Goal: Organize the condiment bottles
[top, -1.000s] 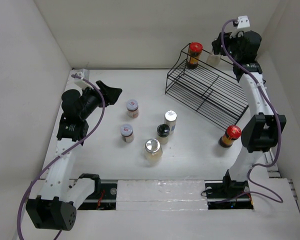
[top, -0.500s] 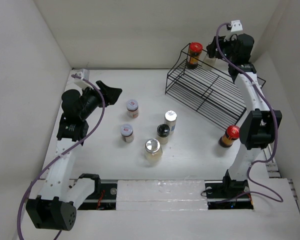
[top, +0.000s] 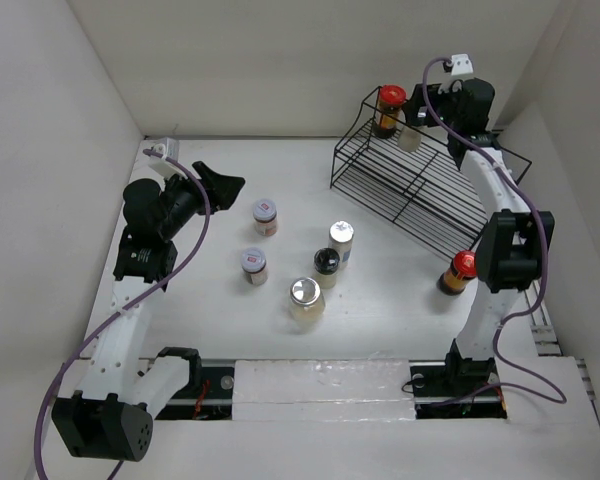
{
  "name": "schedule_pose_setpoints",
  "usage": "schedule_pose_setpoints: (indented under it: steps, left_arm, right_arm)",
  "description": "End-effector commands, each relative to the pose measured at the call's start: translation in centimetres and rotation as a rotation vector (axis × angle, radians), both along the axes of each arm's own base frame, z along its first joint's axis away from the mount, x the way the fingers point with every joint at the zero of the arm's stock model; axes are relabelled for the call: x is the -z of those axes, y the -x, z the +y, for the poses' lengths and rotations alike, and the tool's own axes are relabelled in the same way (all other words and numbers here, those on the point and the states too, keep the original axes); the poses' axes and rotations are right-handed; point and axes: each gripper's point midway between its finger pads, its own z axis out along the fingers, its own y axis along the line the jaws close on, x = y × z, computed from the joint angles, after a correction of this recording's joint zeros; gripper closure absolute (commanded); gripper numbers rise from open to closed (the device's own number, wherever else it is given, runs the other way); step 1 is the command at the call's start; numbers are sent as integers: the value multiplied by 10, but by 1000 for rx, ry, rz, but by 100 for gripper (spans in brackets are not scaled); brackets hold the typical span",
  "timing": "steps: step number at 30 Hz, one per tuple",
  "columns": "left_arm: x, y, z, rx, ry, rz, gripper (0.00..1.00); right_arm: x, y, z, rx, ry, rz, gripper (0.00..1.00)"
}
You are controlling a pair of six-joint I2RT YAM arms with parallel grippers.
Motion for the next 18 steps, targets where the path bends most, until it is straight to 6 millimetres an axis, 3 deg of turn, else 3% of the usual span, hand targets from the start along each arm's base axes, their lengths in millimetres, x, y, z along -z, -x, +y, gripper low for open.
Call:
schedule_pose_setpoints:
  steps: [1,5,7,9,11,12,13,14,15,16,18]
  left_arm:
    - [-9,1,-1,16,1,-43,37]
    - [-9,1,-1,16,1,-43,37]
    - [-9,1,-1,16,1,-43,37]
    - [-9,0,0,7,0,-43,37]
    - [-9,0,0,6,8,-39,37]
    - [-9,-1,1,-3,8,-39,37]
    - [-6,-3,1,-3,7,-28,37]
    - [-4,-3,1,-3,6,-19,37]
    - [-4,-3,1,-3,6,-19,37]
    - [-4,-3,1,-3,6,-19,38]
    - [-4,-4,2,-13,14,-15,38]
  right_arm:
    - [-55,10,4,-1,-9,-138,7]
    - [-88,26,8,18,9,-201,4]
    - [-103,44,10,60,35,-229,4]
    - [-105,71,30,48,40,-232,8]
    - [-93,91,49,45,45,-229,27]
    - [-84,108,83,-14,38,-226,47]
    - [-60,129,96,-37,14,-205,78]
    - [-47,141,112,-60,1,-195,85]
    - [-34,160,141,-112,-2,-183,85]
    - [-14,176,152,-146,-4,-151,77]
    - [-6,196,172,-205,-19,-133,52]
